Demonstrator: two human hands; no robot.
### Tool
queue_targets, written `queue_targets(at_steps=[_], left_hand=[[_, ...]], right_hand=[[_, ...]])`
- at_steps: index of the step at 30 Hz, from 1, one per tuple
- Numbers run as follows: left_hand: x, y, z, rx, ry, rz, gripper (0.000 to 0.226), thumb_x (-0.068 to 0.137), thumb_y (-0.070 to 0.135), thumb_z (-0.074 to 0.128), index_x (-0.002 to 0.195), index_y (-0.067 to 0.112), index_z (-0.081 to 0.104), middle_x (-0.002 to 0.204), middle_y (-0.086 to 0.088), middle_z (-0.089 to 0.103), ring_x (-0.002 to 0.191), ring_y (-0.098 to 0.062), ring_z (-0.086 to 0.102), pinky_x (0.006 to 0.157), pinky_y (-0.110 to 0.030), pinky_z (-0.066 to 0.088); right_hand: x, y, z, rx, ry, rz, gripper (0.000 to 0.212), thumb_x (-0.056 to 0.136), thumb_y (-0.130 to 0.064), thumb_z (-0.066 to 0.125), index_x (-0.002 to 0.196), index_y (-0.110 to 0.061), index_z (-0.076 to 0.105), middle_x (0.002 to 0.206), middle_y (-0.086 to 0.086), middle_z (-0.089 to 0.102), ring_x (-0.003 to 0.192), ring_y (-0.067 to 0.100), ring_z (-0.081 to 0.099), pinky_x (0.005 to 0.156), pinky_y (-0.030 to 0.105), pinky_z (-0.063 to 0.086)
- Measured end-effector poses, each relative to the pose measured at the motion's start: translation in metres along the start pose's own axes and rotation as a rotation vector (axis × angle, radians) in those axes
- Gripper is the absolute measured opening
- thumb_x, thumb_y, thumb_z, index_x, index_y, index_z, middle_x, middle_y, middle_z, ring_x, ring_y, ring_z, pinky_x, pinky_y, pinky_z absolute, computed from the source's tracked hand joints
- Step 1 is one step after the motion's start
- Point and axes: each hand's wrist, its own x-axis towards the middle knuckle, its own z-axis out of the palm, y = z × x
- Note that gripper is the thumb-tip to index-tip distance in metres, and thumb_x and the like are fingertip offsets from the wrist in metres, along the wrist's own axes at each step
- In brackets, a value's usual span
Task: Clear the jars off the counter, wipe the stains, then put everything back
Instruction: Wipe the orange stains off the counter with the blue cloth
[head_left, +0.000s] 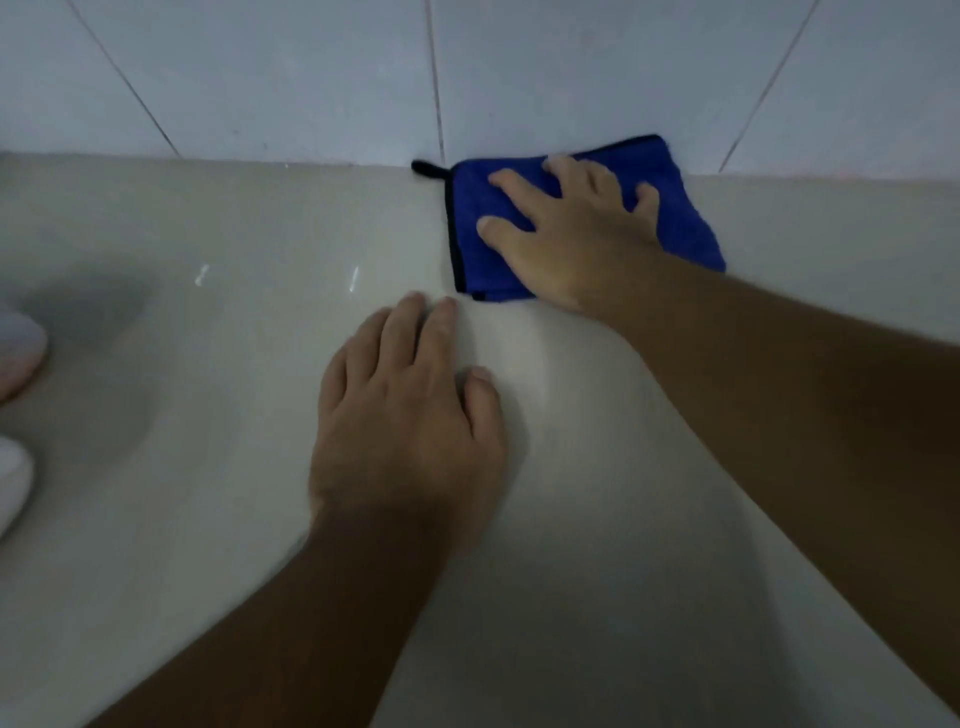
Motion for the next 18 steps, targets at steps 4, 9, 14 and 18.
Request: queue_targets(at_steps=[4, 9, 14, 18], left_hand=[[-0.001, 0.0, -0.002, -0.038, 0.009, 0.003, 0.06, 0.097, 0.039, 0.03, 0.152, 0.018, 0.029, 0.158, -0.004, 0.032, 0.146, -0.021, 0.023, 0.121, -0.04, 0.017], [-0.039, 0.005, -0.023, -0.188, 0.04, -0.012, 0.055, 0.092, 0.027, 0.044, 0.145, 0.012, 0.044, 0.153, -0.009, 0.039, 0.141, -0.025, 0.029, 0.119, -0.037, 0.019], [-0.121, 0.003, -0.031, -0.122, -0.054, -0.01, 0.059, 0.093, 0.042, 0.038, 0.146, 0.018, 0.042, 0.153, -0.003, 0.04, 0.143, -0.023, 0.031, 0.119, -0.04, 0.022], [-0.134, -0.002, -0.023, -0.097, -0.056, -0.009, 0.06, 0.094, 0.04, 0.038, 0.15, 0.017, 0.039, 0.159, -0.003, 0.034, 0.148, -0.021, 0.024, 0.121, -0.04, 0.015]], right_hand=[[-0.027, 0.003, 0.003, -0.001, -0.017, 0.003, 0.066, 0.094, -0.071, 0.016, 0.156, -0.052, 0.005, 0.17, -0.004, 0.0, 0.156, 0.023, -0.004, 0.121, 0.059, -0.006], [-0.19, 0.009, 0.017, -0.037, 0.038, 0.011, 0.064, 0.095, -0.069, 0.017, 0.156, -0.049, 0.01, 0.169, 0.0, 0.011, 0.155, 0.025, 0.007, 0.121, 0.061, 0.005], [-0.35, -0.001, 0.031, -0.031, -0.076, 0.056, 0.066, 0.094, -0.071, 0.021, 0.156, -0.048, 0.024, 0.166, 0.001, 0.028, 0.153, 0.027, 0.022, 0.117, 0.065, 0.018], [-0.309, 0.0, 0.024, -0.032, -0.048, 0.058, 0.066, 0.092, -0.073, 0.022, 0.154, -0.049, 0.02, 0.166, 0.001, 0.024, 0.154, 0.027, 0.017, 0.119, 0.065, 0.012]])
